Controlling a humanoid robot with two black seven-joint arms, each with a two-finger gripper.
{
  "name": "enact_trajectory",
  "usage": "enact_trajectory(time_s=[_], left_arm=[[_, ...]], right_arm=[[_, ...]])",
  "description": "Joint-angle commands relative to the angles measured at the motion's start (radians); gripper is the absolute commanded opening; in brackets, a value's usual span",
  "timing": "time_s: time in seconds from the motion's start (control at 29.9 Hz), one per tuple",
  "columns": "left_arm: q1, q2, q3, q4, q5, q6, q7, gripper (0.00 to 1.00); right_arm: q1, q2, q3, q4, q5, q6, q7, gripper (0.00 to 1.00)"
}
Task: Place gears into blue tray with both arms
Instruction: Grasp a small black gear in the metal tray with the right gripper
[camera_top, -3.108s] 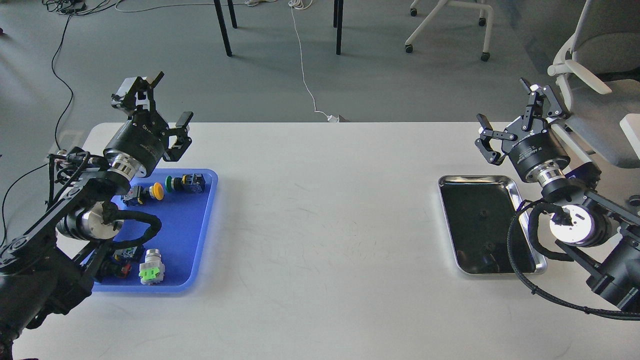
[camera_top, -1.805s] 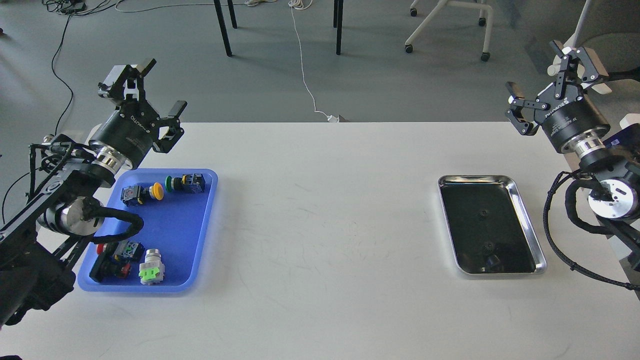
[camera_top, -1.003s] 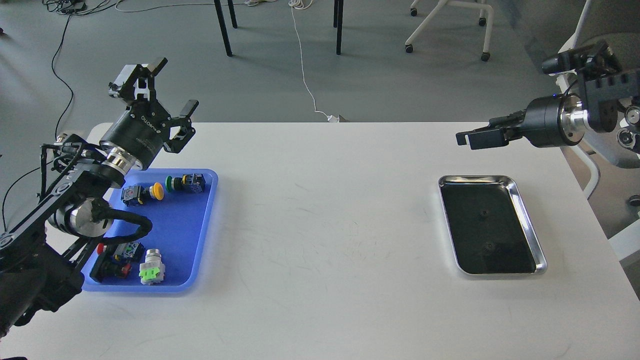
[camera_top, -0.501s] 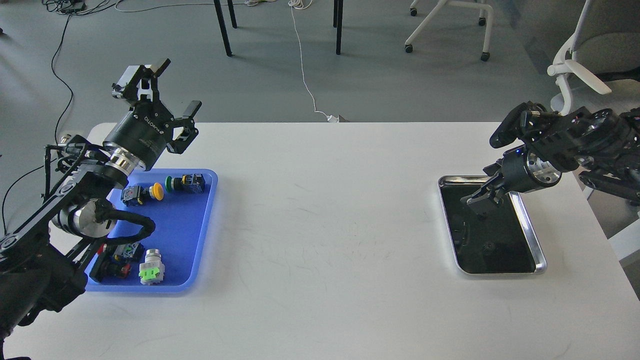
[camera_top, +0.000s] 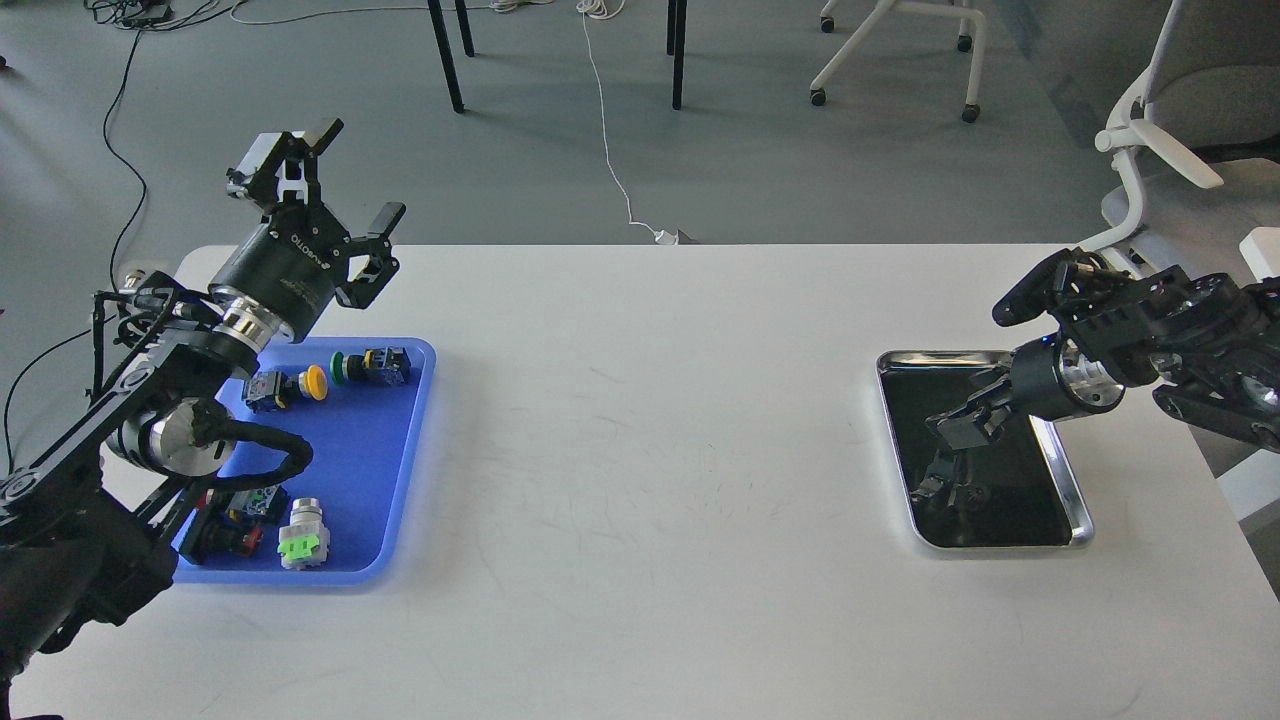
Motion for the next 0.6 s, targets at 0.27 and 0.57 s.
enact_trajectory(time_s=[0.27,0.57], left_arm=[[0.002,-0.002,0.000,0.001,0.000,0.000,0.000,0.98],[0.003,-0.002,0.000,0.001,0.000,0.000,0.000,0.98]], right_arm=[[-0.057,0.001,0.001,-0.058,0.003,-0.001,0.000,0.77],[-0.071,0.029,0.004,-0.093,0.003,-0.002,0.000,0.65]])
